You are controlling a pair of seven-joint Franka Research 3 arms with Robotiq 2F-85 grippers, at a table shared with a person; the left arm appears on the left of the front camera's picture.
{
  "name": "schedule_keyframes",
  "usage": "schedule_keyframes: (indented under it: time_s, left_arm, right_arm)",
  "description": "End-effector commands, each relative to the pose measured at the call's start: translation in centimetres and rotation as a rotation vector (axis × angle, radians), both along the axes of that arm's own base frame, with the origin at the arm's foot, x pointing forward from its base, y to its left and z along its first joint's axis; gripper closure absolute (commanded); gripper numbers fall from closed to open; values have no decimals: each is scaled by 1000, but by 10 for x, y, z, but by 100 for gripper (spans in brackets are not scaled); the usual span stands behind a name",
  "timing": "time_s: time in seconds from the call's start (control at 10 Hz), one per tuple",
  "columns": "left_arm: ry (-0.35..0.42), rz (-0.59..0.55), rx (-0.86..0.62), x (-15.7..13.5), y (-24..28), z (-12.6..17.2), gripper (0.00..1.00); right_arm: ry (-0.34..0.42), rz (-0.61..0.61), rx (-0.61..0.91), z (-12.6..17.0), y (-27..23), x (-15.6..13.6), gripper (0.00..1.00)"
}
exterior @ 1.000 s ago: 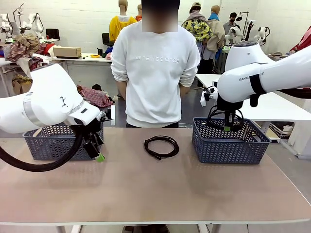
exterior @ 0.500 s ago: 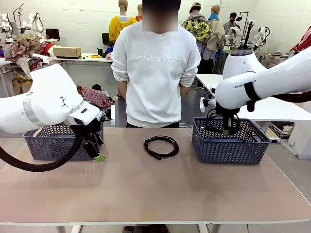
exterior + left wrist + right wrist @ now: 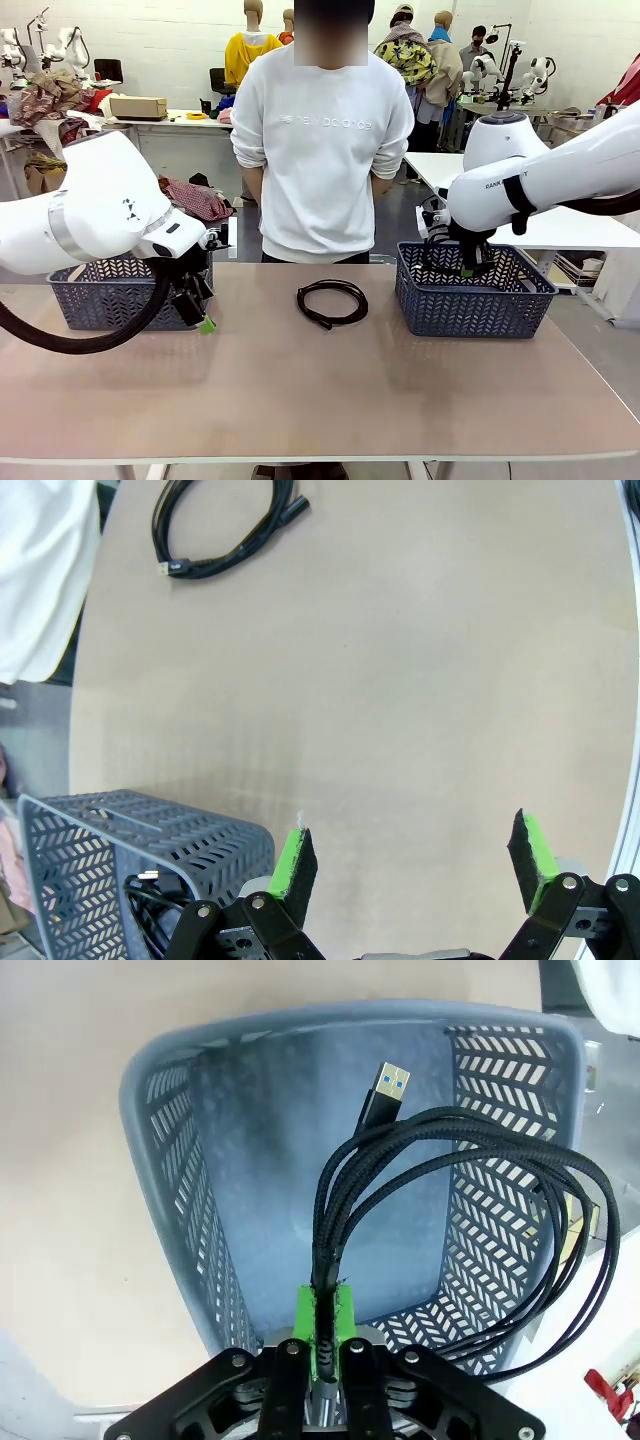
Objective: Organize the cables according to human instructions.
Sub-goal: Pick up a bundle of cables and place it in the basket indicated by the human.
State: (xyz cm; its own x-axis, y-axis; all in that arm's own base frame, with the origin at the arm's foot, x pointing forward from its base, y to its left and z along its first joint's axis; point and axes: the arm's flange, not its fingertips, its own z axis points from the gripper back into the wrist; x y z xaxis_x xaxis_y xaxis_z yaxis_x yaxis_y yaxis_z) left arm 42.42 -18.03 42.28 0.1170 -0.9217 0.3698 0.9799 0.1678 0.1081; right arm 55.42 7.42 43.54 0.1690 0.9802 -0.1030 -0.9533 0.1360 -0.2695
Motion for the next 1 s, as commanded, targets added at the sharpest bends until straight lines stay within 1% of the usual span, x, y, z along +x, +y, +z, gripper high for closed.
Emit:
schedule_keyframes:
  time_s: [0.0,0.5,0.6,0.7,0.8,0.9]
  left_arm:
    - [-1,3,-1,1,2,2,0]
    - [-1,3,-1,1,2,2,0]
    - [-1,3,-1,1,2,2,0]
    - [-1,3,-1,1,2,2,0]
    - [-1,3,-1,1,2,2,0]
    - [-1,3,-1,1,2,2,0]
  right_arm:
    - [-23,54,-31,-7,-10,3,91]
    - [12,83,-18,-20,-14,17,91]
    - [19,84,-22,-21,-15,18,79]
    - [24,78,0,-21,-17,21,71]
    - [26,67,21,-20,-20,22,59]
    - [19,46,32,-17,-22,23,51]
